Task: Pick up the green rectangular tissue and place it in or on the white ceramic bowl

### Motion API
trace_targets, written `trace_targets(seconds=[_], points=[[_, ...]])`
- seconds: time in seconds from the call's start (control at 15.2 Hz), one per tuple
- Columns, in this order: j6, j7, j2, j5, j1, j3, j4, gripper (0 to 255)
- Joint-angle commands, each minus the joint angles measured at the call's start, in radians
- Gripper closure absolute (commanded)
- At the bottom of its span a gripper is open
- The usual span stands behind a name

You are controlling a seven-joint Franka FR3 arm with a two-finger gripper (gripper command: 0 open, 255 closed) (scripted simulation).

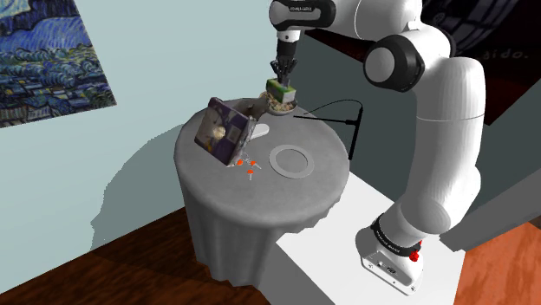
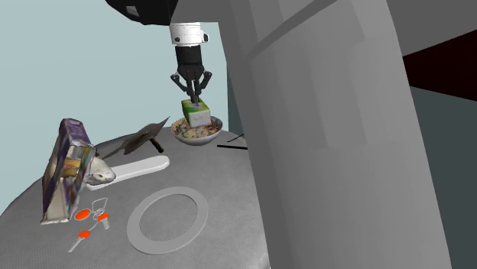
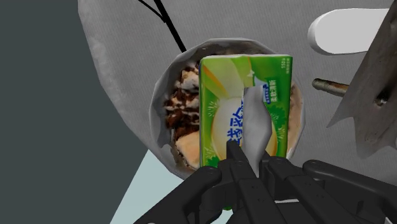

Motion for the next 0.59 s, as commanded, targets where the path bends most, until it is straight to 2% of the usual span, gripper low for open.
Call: trace_targets(seconds=[0.0,0.4,0.46,0.53], points=[[0.009,0.0,0.0,0.0,0.0,0.0,-0.008,255],[0.009,0.0,0.0,0.0,0.0,0.0,-0.008,255],[0.009,0.0,-0.001,0.0,0.0,0.0,-0.008,0],[0.009,0.0,-0.001,0.0,0.0,0.0,-0.009,0]])
